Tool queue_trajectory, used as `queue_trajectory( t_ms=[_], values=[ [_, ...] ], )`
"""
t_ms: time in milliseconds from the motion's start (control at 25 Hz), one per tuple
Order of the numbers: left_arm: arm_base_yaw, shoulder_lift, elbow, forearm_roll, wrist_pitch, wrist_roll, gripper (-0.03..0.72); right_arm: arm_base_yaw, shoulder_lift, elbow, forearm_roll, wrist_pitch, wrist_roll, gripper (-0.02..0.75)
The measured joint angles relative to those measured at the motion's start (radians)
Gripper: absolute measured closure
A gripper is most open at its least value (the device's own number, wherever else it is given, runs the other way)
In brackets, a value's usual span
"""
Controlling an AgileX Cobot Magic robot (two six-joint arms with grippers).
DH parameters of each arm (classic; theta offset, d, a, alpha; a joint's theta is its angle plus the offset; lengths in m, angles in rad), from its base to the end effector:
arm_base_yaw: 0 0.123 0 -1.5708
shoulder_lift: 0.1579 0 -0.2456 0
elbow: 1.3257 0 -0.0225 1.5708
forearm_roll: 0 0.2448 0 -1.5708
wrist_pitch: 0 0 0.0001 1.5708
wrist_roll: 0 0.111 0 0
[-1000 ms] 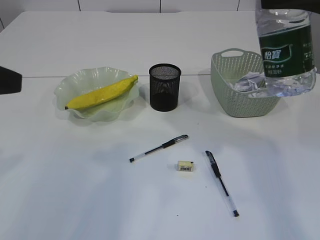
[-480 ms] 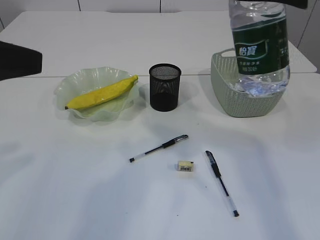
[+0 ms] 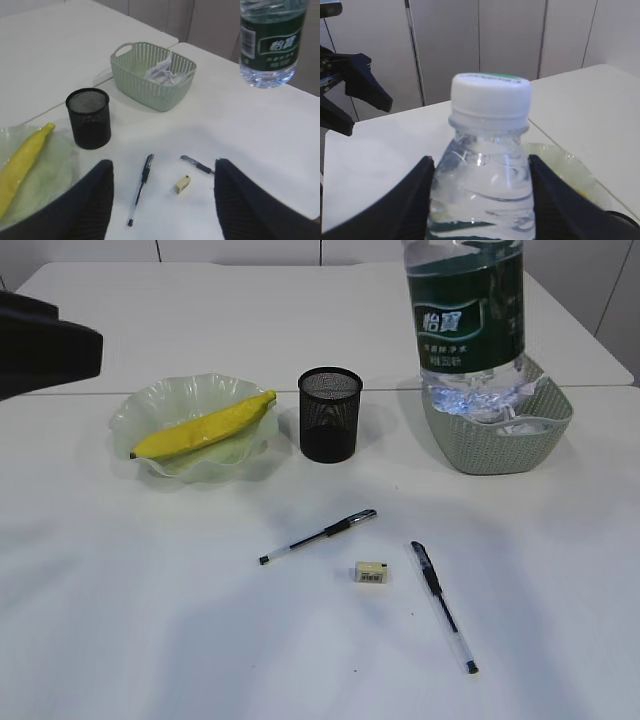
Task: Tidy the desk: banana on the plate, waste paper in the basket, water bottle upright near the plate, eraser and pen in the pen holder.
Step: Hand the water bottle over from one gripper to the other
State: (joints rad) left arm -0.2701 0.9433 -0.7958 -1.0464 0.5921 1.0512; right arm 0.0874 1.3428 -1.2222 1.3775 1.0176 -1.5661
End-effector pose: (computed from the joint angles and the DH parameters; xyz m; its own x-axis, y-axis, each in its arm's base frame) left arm 0.2021 -0.1117 0.3132 -0.3014 0.1643 -0.9392 0.6947 0.7125 -0.0983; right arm 0.2766 0.1173 0.3622 -0.0201 -0.1922 -0.9812 -0.8954 0.4400 -0.0679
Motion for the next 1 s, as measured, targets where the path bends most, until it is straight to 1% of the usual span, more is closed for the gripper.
queue_trajectory(
  t_ms=[200, 360, 600, 880, 1000],
  values=[
    [0.0, 0.0, 0.0, -0.154, 0.043, 0.208, 0.234, 0.029, 0.0, 0.0, 0.019, 0.0, -0.029, 0.353],
    [0.0, 0.0, 0.0, -0.238, 0.051, 0.311, 0.234, 0.055, 0.0, 0.0, 0.042, 0.0, -0.046, 0.353],
    [0.0, 0.0, 0.0, -0.32, 0.098, 0.423, 0.234, 0.113, 0.0, 0.0, 0.081, 0.0, -0.091, 0.353],
    [0.0, 0.035, 0.0, -0.38, 0.17, 0.505, 0.23, 0.161, 0.0, 0.0, 0.148, 0.0, -0.147, 0.353],
    [0.0, 0.052, 0.0, -0.401, 0.187, 0.533, 0.203, 0.183, 0.0, 0.0, 0.161, -0.004, -0.166, 0.353]
  ],
)
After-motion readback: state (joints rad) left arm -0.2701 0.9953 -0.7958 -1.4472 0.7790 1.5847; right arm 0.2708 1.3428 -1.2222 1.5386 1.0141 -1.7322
